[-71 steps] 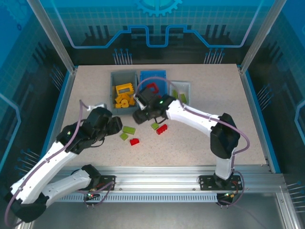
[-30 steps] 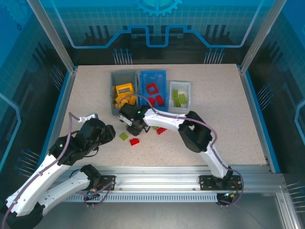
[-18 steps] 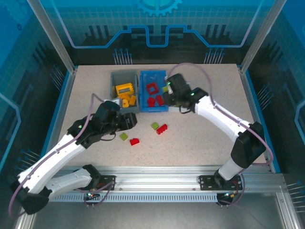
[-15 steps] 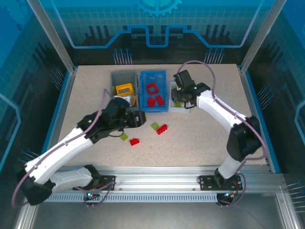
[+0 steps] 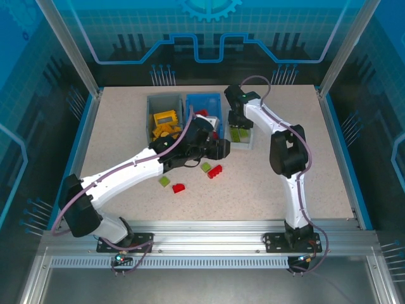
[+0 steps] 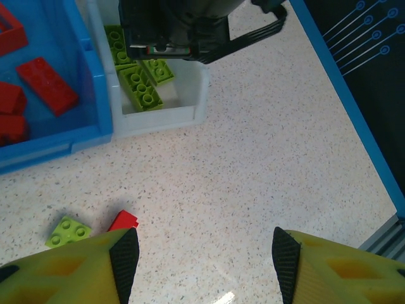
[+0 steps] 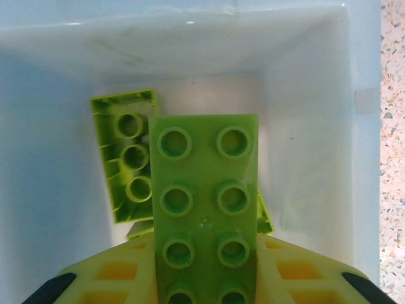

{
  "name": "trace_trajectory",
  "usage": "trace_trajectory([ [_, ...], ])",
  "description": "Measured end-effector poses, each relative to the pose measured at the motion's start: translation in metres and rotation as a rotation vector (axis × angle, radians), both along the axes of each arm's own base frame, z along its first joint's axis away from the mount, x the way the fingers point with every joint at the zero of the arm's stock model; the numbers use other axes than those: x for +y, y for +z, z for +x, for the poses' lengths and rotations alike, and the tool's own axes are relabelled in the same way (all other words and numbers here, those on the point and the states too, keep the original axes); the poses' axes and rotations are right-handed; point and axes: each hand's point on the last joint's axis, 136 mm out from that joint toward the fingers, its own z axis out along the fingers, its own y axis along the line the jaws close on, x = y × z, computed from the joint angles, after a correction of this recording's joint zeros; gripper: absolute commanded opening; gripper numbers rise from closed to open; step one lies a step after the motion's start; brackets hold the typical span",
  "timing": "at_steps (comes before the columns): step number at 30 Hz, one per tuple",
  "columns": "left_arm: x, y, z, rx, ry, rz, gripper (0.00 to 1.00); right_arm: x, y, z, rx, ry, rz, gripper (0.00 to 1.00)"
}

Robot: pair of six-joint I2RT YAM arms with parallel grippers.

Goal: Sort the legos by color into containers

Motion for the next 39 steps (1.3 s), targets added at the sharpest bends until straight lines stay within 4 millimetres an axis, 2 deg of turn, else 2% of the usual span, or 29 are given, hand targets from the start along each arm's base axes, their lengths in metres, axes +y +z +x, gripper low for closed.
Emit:
trace_trajectory([
  [5,-0.002,-0.001,-0.001,-0.008,-0.017,0.013,0.63,-0.005,-0.01,0.0,0.031,-0.008,-0.001,0.55],
  [8,-0.002,-0.002,-0.002,-0.012,-0.025,0.021,0.63,0.0,-0.006,0.001,0.022,0.009,0.006,0.56],
  [11,0.001,-0.012,-0.006,-0.015,-0.049,0.056,0.63,0.006,0.005,0.0,0.001,0.02,0.016,0.54],
  [14,0.006,-0.032,-0.012,-0.005,-0.086,0.116,0.63,0.011,0.034,-0.008,-0.051,0.03,0.038,0.5],
  [18,0.009,-0.056,-0.018,0.008,-0.154,0.204,0.64,0.015,0.095,-0.026,-0.172,0.041,0.089,0.46],
  [19,0.007,-0.063,-0.017,0.006,-0.175,0.225,0.64,0.013,0.113,-0.033,-0.213,0.043,0.103,0.46],
  [22,0.003,-0.087,-0.017,0.018,-0.239,0.293,0.65,0.005,0.152,-0.057,-0.305,0.049,0.14,0.42],
  [25,-0.002,-0.12,-0.016,0.048,-0.308,0.376,0.65,-0.009,0.168,-0.09,-0.367,0.06,0.172,0.42],
  [27,-0.006,-0.139,-0.013,0.063,-0.347,0.426,0.66,-0.015,0.166,-0.115,-0.378,0.081,0.202,0.43],
  [30,-0.014,-0.162,-0.005,0.075,-0.397,0.49,0.66,-0.02,0.151,-0.156,-0.377,0.12,0.259,0.46],
  [34,-0.018,-0.179,0.004,0.07,-0.426,0.551,0.67,-0.022,0.135,-0.207,-0.369,0.162,0.347,0.47],
  [39,-0.014,-0.195,0.009,0.069,-0.431,0.61,0.64,-0.02,0.132,-0.244,-0.385,0.181,0.45,0.47],
])
